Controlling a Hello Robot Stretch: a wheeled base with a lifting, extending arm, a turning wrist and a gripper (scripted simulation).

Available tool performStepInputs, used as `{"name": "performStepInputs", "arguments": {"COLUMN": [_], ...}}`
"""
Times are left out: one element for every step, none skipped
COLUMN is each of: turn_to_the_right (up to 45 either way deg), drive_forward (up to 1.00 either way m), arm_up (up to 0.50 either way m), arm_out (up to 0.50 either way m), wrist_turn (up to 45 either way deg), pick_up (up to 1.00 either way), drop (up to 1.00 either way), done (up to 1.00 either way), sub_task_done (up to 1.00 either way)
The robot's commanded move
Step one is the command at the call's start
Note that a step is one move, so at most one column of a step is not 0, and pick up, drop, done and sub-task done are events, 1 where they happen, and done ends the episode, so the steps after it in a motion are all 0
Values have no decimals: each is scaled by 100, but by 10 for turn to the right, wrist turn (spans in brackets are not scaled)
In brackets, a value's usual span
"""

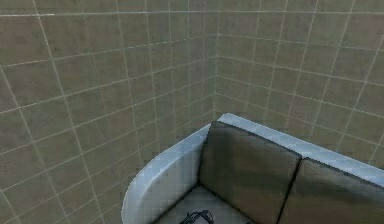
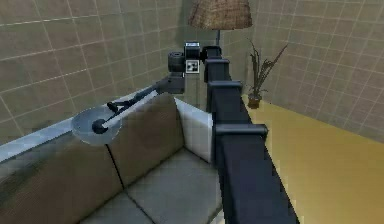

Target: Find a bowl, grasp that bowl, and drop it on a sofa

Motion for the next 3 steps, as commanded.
{"name": "performStepInputs", "arguments": {"turn_to_the_right": [0, 0, 0], "drive_forward": [0, 0, 0], "arm_up": [-44, -32, 0], "arm_out": [0, 0, 0], "wrist_turn": [0, 0, 0], "pick_up": [0, 0, 0], "drop": [0, 0, 100], "done": [0, 0, 0], "sub_task_done": [0, 0, 0]}}
